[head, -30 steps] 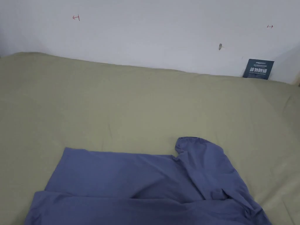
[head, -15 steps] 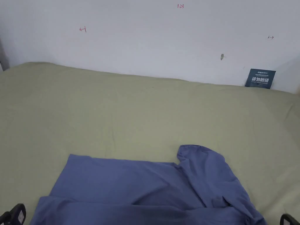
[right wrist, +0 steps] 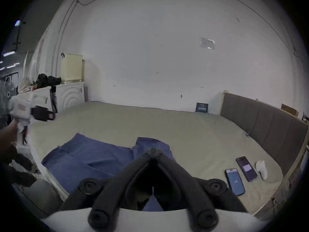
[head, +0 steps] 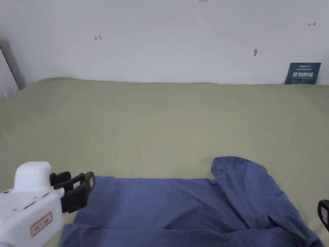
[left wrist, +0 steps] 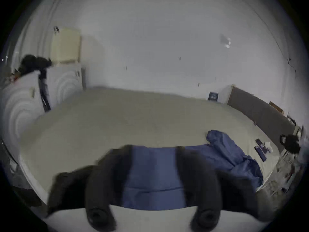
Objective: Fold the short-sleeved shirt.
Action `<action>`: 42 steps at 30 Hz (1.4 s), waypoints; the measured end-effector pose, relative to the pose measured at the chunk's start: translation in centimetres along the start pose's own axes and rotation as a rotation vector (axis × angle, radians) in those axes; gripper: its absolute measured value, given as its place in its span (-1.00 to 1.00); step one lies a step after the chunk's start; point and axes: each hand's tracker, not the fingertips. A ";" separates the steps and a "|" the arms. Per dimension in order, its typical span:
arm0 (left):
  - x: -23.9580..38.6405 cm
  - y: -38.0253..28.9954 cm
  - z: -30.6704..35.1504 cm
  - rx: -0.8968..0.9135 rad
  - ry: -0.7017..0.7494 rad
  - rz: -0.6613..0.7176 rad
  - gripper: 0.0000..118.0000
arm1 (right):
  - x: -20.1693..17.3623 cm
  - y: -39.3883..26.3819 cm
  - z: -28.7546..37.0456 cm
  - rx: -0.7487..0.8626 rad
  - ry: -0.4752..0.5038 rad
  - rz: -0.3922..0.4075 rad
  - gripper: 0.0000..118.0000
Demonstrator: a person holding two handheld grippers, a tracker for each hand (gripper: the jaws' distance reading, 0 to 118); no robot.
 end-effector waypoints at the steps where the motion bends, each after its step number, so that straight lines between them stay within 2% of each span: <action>1: -1.0 1.1 -3.1 -0.087 -0.002 0.023 0.26 | 0.1 0.1 -0.3 -0.001 0.003 0.003 -1.00; 3: -2.1 2.9 -8.7 -0.203 -0.001 0.042 0.26 | 0.4 0.2 -1.1 -0.012 0.012 0.009 -1.00; 5: -3.0 3.4 -14.5 -0.321 0.059 -0.008 0.27 | 1.2 0.0 -1.9 -0.031 0.019 0.016 -1.00; 7: -2.4 3.0 -18.0 -0.408 0.127 -0.041 0.27 | 1.7 -0.4 -2.6 -0.045 0.008 0.024 -1.00; 8: -2.6 2.6 -20.0 -0.454 0.112 -0.030 0.27 | 2.2 -0.5 -3.1 -0.057 -0.004 0.019 -1.00; 11: -3.6 0.4 -24.8 -0.586 0.124 0.020 0.26 | 3.7 -1.1 -5.0 -0.121 -0.024 -0.046 -1.00; 13: -3.2 -1.4 -26.4 -0.637 0.163 -0.002 0.22 | 4.8 -1.4 -7.5 -0.210 -0.052 -0.079 -1.00; 14: -2.9 -1.5 -26.1 -0.602 0.165 -0.060 0.22 | 5.4 -1.3 -9.2 -0.267 -0.057 -0.085 -1.00; 15: -2.2 -1.1 -25.3 -0.540 0.166 -0.097 0.04 | 6.0 -1.3 -10.8 -0.293 -0.060 -0.093 -0.98; 16: -1.7 -0.7 -24.9 -0.524 0.175 -0.115 -0.40 | 6.7 -1.2 -12.8 -0.307 -0.050 -0.117 -0.77; 17: -1.3 -0.4 -24.7 -0.536 0.143 -0.111 -0.97 | 7.6 -0.8 -15.3 -0.368 -0.025 -0.140 -0.22; 18: -0.8 -0.1 -23.7 -0.543 0.095 -0.109 -0.97 | 8.3 -0.5 -17.4 -0.413 -0.009 -0.166 0.65; 19: -0.2 -0.2 -23.3 -0.537 0.125 -0.124 -0.97 | 9.0 -0.3 -20.6 -0.506 0.023 -0.191 0.93; 21: 0.2 -0.3 -23.3 -0.556 0.113 -0.158 -0.97 | 9.9 -0.1 -25.1 -0.566 0.051 -0.233 0.83; 22: 0.0 -0.1 -23.1 -0.554 0.111 -0.164 -0.97 | 10.4 -0.1 -27.9 -0.662 0.078 -0.223 0.81; 24: -0.3 0.0 -23.0 -0.558 0.107 -0.145 -0.97 | 10.6 -0.4 -32.2 -0.826 0.052 -0.212 0.80; 25: -0.5 0.0 -22.9 -0.560 0.092 -0.115 -0.97 | 10.9 -0.8 -34.3 -0.905 0.090 -0.225 0.79; 26: -1.2 0.1 -23.1 -0.562 0.087 -0.096 -0.97 | 11.1 -1.5 -36.1 -0.962 0.080 -0.248 0.74; 29: -1.2 -0.3 -23.0 -0.565 0.086 -0.053 -0.97 | 10.8 -2.2 -38.1 -0.985 0.002 -0.224 0.02; 31: -1.6 -0.5 -23.4 -0.565 0.084 -0.052 -0.97 | 10.7 -2.6 -38.8 -1.003 -0.025 -0.154 -0.03; 32: -1.5 -0.5 -23.3 -0.562 0.082 -0.054 -0.97 | 10.6 -2.6 -38.8 -1.014 -0.002 -0.146 -0.16; 33: -1.5 -0.5 -23.4 -0.561 0.079 -0.055 -0.97 | 10.3 -2.3 -38.6 -1.012 -0.003 -0.123 -0.63; 34: -1.8 -0.5 -23.5 -0.560 0.072 -0.049 -0.97 | 10.4 -2.1 -38.3 -1.005 0.008 -0.101 -1.00; 35: -2.2 -0.4 -23.5 -0.555 0.056 -0.037 -0.97 | 10.3 -1.8 -38.0 -1.000 -0.017 -0.081 -1.00; 37: -2.6 -0.2 -23.0 -0.546 0.033 -0.014 -0.97 | 10.7 -1.0 -36.6 -0.928 -0.017 -0.133 -1.00; 39: -3.3 0.1 -22.7 -0.535 0.020 0.003 -0.97 | 10.4 -0.3 -35.1 -0.913 0.004 -0.103 -1.00; 40: -3.3 0.3 -22.4 -0.530 0.009 0.007 -0.97 | 10.4 0.2 -34.2 -0.876 0.041 -0.102 -1.00; 42: -3.4 0.7 -21.7 -0.517 0.000 -0.002 -0.97 | 10.6 1.1 -32.5 -0.860 0.096 -0.164 -1.00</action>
